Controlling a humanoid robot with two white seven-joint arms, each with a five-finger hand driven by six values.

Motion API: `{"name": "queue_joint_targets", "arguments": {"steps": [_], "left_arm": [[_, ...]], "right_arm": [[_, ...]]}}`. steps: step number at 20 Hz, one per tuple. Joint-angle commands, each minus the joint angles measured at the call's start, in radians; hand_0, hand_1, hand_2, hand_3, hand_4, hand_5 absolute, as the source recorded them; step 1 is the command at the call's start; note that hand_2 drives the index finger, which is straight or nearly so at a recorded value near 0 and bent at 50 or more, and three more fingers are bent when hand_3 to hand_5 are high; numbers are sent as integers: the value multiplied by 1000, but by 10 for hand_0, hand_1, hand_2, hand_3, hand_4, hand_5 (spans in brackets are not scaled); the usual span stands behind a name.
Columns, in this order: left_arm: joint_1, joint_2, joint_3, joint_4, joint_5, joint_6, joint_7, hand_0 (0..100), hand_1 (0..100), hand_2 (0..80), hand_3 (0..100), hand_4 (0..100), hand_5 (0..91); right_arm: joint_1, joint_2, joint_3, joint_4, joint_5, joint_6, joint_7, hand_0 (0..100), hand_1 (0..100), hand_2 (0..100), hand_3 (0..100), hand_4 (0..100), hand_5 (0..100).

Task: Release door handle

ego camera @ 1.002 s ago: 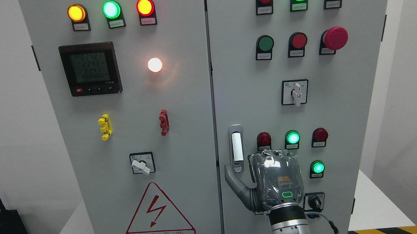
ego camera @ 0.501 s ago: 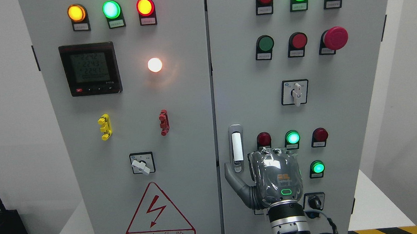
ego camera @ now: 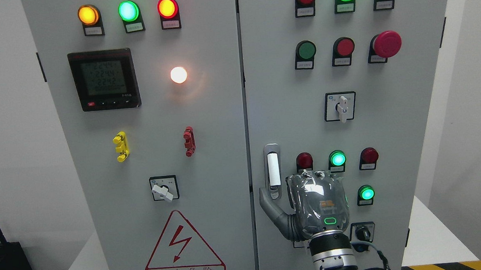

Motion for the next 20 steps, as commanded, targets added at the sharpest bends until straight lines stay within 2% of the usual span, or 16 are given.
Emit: {"name": "queue_joint_targets", "arguments": {"steps": [1, 20], "left_arm": [[0, 0, 11, 17, 0, 0, 1, 120, 389, 0, 0, 0, 0], [0, 0, 11, 17, 0, 0, 1, 120, 389, 0, 0, 0, 0]], "right_arm": [[-3, 0, -3, 5, 0, 0, 0, 314, 6, 985, 1000, 909, 891], [-13, 0, -5, 16, 0, 2, -2, 325, 13, 984, 1000, 906, 889]]}}
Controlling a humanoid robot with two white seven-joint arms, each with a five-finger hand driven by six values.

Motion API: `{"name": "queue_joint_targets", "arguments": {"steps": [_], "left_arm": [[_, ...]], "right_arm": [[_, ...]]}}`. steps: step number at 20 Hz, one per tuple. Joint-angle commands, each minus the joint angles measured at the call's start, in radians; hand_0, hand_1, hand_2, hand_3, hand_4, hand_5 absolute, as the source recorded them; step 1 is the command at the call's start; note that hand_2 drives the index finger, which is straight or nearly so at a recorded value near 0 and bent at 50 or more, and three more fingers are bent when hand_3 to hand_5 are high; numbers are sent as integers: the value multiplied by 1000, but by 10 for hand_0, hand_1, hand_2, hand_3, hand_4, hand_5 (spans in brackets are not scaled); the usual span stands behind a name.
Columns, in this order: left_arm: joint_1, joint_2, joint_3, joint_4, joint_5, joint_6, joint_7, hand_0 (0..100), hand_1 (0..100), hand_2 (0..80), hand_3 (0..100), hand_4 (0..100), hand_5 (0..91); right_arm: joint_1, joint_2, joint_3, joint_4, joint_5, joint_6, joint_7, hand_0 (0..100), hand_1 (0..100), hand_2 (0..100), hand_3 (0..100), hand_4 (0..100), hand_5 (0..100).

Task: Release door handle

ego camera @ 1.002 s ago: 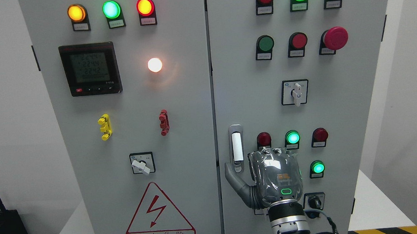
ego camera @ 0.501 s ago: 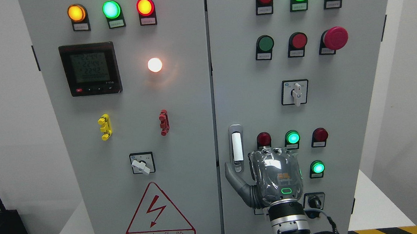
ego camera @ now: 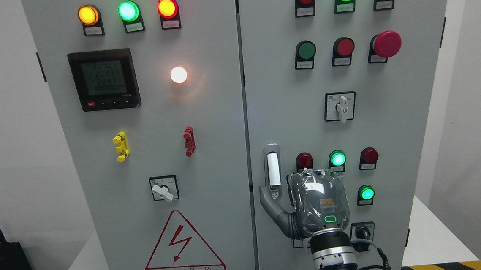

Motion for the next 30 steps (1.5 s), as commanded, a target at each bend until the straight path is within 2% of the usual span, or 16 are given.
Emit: {"name": "queue_joint_targets", "arguments": {"steps": [1, 30], "left_arm": [[0, 0, 11, 17, 0, 0, 1, 120, 389, 0, 0, 0, 0], [0, 0, 11, 17, 0, 0, 1, 120, 389, 0, 0, 0, 0]], "right_arm": [[-3, 0, -1, 5, 0, 2, -3, 325, 14, 984, 1000, 907, 889], [-2, 0, -26, 8, 2, 2, -4, 336, 49, 984, 1000, 908, 890]]}}
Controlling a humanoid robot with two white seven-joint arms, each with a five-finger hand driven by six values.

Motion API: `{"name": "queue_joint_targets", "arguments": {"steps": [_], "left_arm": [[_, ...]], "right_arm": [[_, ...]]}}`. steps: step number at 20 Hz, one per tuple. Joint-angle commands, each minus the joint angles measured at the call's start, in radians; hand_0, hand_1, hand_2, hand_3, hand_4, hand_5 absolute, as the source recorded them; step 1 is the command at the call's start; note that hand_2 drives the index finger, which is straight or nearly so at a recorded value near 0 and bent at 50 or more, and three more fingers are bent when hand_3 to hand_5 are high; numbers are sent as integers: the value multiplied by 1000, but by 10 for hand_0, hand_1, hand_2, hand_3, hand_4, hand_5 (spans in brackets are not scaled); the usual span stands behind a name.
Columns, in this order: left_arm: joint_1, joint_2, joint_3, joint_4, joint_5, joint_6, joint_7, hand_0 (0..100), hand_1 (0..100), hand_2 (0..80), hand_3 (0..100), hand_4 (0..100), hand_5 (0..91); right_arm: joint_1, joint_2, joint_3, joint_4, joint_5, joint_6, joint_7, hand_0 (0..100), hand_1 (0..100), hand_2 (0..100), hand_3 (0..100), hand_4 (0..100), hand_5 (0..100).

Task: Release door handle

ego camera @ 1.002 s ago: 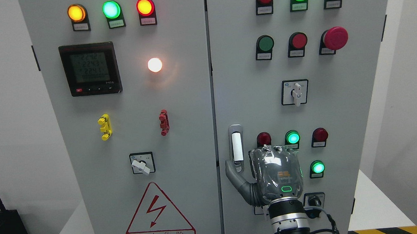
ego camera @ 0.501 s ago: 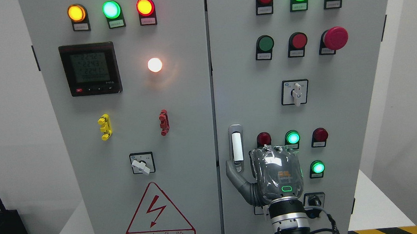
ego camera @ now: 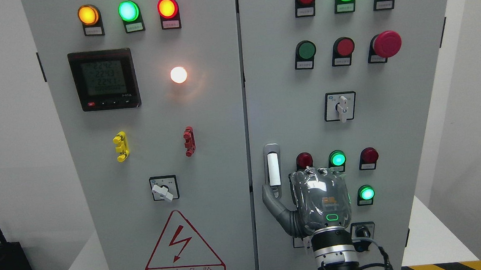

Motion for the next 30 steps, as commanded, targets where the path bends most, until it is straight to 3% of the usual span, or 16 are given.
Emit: {"name": "queue_joint_targets", "arguments": {"steps": [1, 30], "left_arm": [[0, 0, 11, 17, 0, -5, 1, 120, 389, 0, 0, 0, 0], [0, 0, 11, 17, 0, -5, 1, 120, 389, 0, 0, 0, 0]], "right_arm": [[1, 0, -14, -1, 0, 1, -2, 336, 50, 983, 1000, 908, 890], [0, 1, -29, -12, 7, -10, -8, 342, 67, 982, 1000, 912, 893]]}}
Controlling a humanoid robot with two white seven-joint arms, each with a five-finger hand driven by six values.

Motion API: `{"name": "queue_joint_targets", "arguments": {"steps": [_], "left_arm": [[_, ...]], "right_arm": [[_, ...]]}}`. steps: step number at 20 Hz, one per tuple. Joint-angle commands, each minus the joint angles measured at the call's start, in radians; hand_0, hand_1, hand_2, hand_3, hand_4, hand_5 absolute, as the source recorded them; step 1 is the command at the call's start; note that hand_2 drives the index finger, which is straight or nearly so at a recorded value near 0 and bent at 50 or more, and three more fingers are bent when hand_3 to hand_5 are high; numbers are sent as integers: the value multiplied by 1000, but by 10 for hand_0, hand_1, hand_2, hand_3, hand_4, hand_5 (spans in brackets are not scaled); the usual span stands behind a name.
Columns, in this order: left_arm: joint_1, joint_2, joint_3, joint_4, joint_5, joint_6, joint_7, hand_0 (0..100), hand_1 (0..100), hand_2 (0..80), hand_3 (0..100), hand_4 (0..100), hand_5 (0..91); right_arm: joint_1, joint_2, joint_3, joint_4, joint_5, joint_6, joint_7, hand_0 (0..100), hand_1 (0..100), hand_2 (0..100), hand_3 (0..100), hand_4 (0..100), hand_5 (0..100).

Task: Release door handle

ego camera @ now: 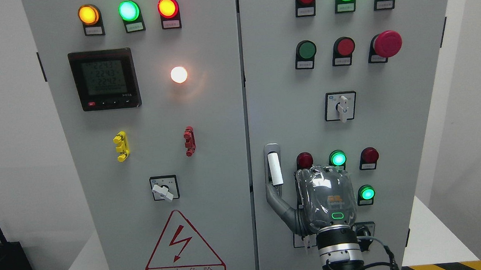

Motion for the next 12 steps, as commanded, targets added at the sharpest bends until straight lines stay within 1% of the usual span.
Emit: {"name": "queue_joint_targets", "arguments": {"steps": [1, 12], "left_arm": [[0, 0, 11, 17, 0, 1, 1, 120, 389, 0, 0, 0, 0], [0, 0, 11, 17, 0, -1, 1, 120, 389, 0, 0, 0, 0]], "right_arm": [[1, 0, -7, -5, 3, -1, -2, 343, 67, 982, 1000, 912, 893], [3, -5, -11, -12, 11, -4, -4, 346, 70, 980, 1000, 912, 895]]}}
